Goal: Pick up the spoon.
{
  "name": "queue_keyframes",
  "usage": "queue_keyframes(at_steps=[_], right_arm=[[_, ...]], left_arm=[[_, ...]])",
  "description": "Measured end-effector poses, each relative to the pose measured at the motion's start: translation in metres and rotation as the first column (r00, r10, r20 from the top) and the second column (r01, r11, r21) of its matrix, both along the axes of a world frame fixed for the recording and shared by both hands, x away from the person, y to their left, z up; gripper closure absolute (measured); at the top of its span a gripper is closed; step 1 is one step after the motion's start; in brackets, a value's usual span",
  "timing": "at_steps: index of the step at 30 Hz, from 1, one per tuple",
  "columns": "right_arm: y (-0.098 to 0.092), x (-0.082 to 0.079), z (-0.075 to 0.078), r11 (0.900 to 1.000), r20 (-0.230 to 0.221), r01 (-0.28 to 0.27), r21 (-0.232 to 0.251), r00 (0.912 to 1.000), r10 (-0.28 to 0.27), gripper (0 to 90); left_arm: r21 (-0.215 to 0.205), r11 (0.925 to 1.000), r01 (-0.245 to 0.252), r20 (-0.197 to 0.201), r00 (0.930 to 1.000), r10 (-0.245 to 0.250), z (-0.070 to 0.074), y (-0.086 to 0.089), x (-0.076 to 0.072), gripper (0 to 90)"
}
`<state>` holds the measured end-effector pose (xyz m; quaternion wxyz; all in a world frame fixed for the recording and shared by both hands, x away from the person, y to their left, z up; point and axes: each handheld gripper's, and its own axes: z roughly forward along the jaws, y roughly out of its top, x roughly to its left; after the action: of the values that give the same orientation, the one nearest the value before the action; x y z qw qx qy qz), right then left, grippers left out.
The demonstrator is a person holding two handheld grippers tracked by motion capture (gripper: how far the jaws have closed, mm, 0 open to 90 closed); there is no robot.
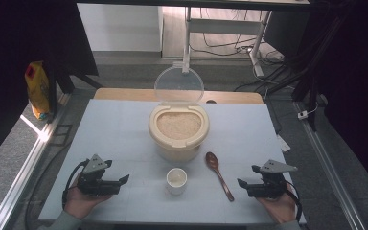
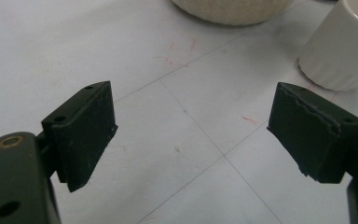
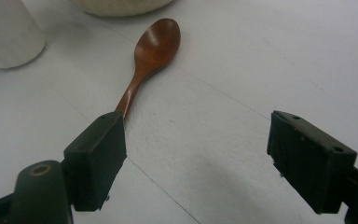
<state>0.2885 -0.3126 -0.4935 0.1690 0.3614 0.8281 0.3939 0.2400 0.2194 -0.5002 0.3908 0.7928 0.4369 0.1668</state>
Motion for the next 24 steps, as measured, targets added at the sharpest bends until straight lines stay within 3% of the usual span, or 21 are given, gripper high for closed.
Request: queue_keyframes(at_steps=[18,24], right_arm=[[0.002,-0.002,0.005,1.0,0.01,0.016,0.007,0.9998,-0.016,20.2],[0.008,-0.002,0.013,1.0,0.008,0.01,-0.013,0.9999,-0.01,21.2]], left_arm=[[0.013,0.9999,0.0,0.011,0.9999,0.0,0.0,-0.001,0.003,14.6],[0.019,0.9998,0.005,0.008,1.0,-0.006,0.0,-0.002,0.004,14.5]])
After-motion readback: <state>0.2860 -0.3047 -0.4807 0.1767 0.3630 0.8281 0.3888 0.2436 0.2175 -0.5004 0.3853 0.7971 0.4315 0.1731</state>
